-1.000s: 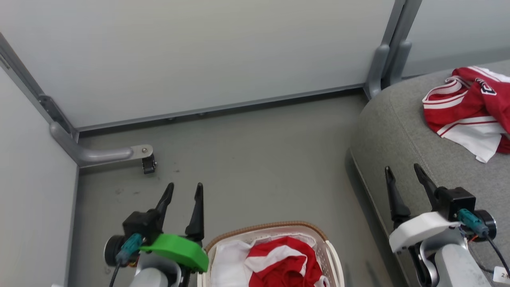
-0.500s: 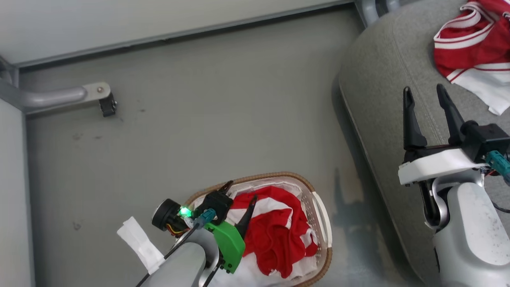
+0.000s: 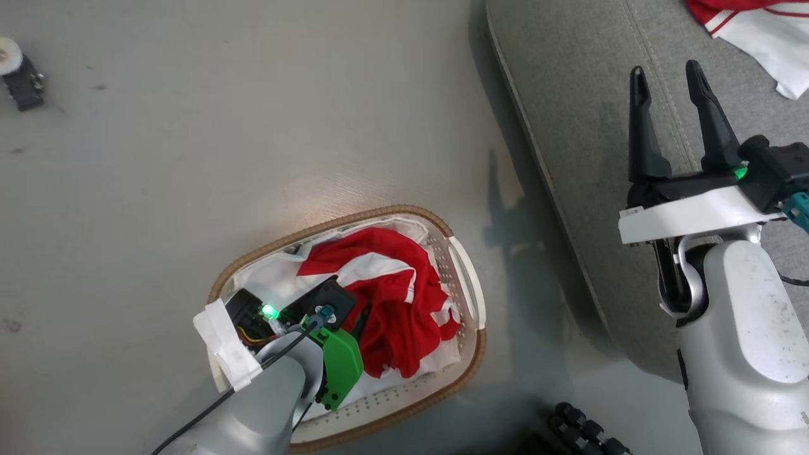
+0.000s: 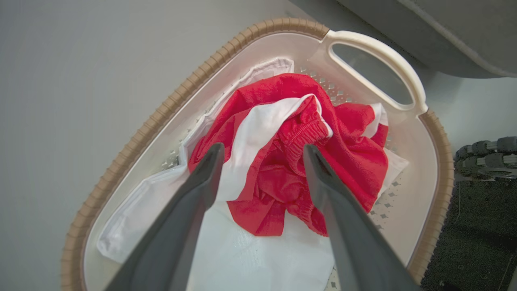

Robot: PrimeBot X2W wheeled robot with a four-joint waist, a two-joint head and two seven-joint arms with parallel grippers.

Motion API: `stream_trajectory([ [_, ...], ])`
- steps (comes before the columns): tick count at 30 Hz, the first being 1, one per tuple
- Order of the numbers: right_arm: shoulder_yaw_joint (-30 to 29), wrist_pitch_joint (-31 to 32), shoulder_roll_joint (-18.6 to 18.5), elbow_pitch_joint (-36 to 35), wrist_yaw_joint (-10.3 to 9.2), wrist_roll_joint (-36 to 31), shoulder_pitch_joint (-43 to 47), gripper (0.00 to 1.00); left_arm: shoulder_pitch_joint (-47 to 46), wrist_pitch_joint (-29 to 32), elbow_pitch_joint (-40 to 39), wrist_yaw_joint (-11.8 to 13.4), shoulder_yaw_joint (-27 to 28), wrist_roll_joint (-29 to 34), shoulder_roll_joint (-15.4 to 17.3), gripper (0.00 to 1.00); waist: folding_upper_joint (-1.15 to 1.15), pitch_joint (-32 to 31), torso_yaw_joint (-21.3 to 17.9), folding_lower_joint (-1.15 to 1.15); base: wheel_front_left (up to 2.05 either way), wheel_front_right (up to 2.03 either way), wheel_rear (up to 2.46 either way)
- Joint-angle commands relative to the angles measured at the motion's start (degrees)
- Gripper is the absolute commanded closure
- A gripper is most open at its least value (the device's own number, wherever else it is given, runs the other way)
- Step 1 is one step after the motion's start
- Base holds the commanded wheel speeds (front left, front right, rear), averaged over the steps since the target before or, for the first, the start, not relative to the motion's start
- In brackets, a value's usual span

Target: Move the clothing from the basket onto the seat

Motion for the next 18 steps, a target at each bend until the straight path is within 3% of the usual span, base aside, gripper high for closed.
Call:
stream_trajectory([
  [1,0.67,-0.01,0.01,-0.38,-0.06,0.27,-1.53,0.00,-1.41,-0.10,1.10,0.32,-0.29,0.21,0.47,0.00,0.00,8.30,-6.15,-0.01,0.00,0.00,0.00],
  [9,2.63,-0.02,0.00,-1.72,-0.06,2.06,-5.60,0.00,-3.61,-0.40,4.74,-0.14,-2.60,0.29,0.48,0.00,0.00,13.03,-8.41,-0.01,0.00,0.00,0.00],
  [18,4.13,-0.01,-0.02,-2.89,-0.06,3.11,-8.36,0.00,-6.89,-0.67,6.46,1.68,-1.65,-1.93,0.45,0.00,0.00,15.56,-9.83,-0.01,0.00,0.00,0.00],
])
